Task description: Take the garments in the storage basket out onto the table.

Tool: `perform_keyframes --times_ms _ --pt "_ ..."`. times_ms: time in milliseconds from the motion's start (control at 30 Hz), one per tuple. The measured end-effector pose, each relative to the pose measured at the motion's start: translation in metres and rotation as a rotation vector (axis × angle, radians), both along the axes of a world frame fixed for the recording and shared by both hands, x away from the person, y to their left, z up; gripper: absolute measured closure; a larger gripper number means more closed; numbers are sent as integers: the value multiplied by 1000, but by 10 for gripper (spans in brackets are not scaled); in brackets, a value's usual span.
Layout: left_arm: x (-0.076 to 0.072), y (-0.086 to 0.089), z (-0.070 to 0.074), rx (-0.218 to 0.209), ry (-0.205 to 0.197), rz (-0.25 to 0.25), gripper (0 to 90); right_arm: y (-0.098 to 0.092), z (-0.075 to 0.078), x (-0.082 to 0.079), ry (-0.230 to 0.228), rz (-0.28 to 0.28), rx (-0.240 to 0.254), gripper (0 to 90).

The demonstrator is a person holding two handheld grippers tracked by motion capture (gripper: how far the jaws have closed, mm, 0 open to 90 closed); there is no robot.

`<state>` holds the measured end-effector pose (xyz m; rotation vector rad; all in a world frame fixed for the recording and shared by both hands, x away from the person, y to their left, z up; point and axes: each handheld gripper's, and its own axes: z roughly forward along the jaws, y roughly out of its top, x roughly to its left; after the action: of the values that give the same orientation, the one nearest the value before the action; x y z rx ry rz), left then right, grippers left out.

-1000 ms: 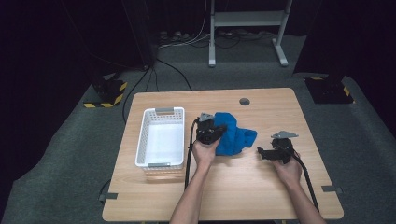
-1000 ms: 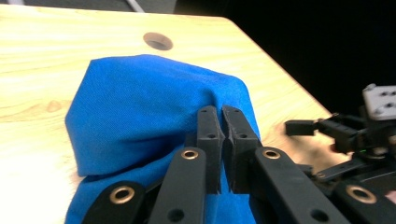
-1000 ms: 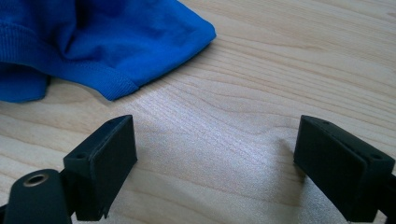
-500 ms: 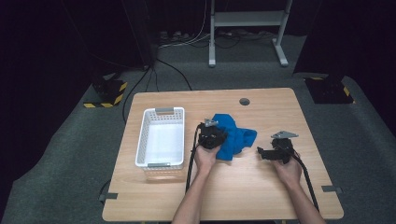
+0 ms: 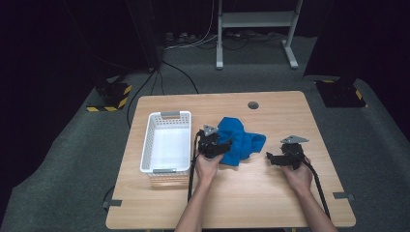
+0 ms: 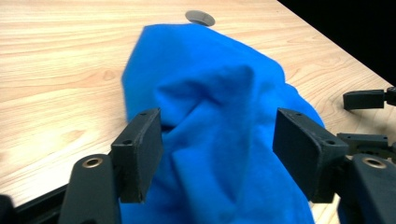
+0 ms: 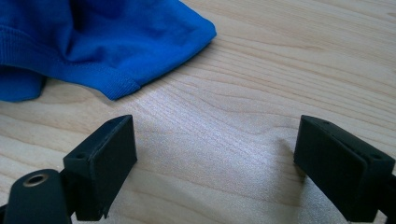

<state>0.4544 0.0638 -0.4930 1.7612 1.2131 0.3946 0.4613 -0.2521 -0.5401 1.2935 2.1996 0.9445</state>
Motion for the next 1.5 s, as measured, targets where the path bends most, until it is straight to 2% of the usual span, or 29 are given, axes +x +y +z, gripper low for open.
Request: perform_keyframes --times_ms 67,167,300,367,500,600,667,800,1033,1200,1500 --pt "-5 2 -1 23 -18 6 315 0 0 0 0 0 0 125" --pt "-7 3 -2 40 -16 10 282 0 0 0 0 0 0 125" --pt "-10 4 -3 39 -22 20 260 0 0 0 0 0 0 125" --pt "-10 5 -4 54 -16 26 233 0 0 0 0 0 0 125" --pt "-18 7 -8 95 -31 32 222 0 0 0 0 0 0 125" --pt "-20 7 -10 108 -31 35 205 0 0 0 0 0 0 125" --pt "-22 8 -13 112 -23 31 197 0 0 0 0 -1 0 125" --pt "-27 3 -22 157 -24 29 184 0 0 0 0 -1 0 125" --pt "-29 8 -35 168 8 42 172 0 0 0 0 -1 0 124" --pt "-30 6 -38 197 2 48 171 0 0 0 0 -2 0 125" --pt "-30 4 -46 223 15 56 160 0 0 0 0 -2 0 124"
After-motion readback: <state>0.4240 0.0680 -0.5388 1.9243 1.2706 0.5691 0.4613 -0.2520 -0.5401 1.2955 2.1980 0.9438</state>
